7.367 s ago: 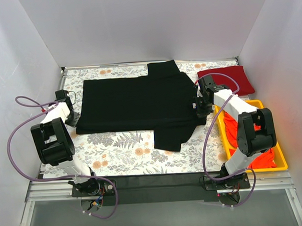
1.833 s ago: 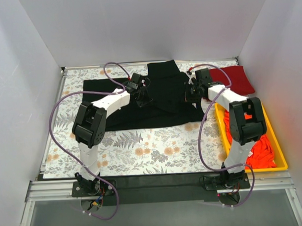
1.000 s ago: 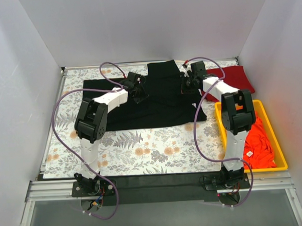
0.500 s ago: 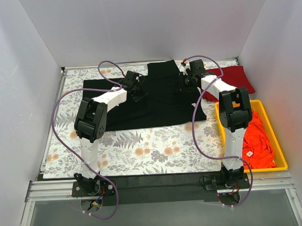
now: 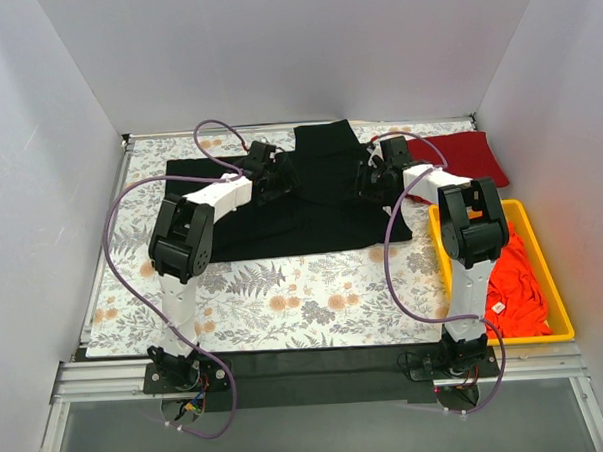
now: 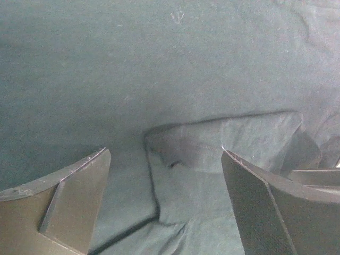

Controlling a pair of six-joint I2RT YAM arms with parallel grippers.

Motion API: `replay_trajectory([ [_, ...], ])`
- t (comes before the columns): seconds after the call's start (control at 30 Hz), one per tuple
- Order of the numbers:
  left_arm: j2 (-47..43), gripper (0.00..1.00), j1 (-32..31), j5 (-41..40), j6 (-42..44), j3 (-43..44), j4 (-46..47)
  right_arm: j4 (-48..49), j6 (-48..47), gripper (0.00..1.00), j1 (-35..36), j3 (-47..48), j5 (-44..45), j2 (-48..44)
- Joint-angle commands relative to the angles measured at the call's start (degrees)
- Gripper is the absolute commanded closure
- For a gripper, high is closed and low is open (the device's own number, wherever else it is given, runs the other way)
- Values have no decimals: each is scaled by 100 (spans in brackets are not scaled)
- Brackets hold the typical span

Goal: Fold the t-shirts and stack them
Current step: Fold the tshirt

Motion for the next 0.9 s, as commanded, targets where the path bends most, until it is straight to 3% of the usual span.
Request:
replay_trajectory([
  [0.0,-902,20,41,-338,204,-155,-77,452,472,59,-5,-211,-244,-225],
  [0.23,-2002,22,58,-936,345,-1218,-682,900,772,63,13,-431,-394,-49],
  [0.43,-2934,23,488,-1085,73,-2202,-1174,988,877,65,13,-440,-465,118],
  [0.87,-4499,24,3194,-1534,-516,-3820,-1765,462,-98,63,48,-1125,132,-1120],
])
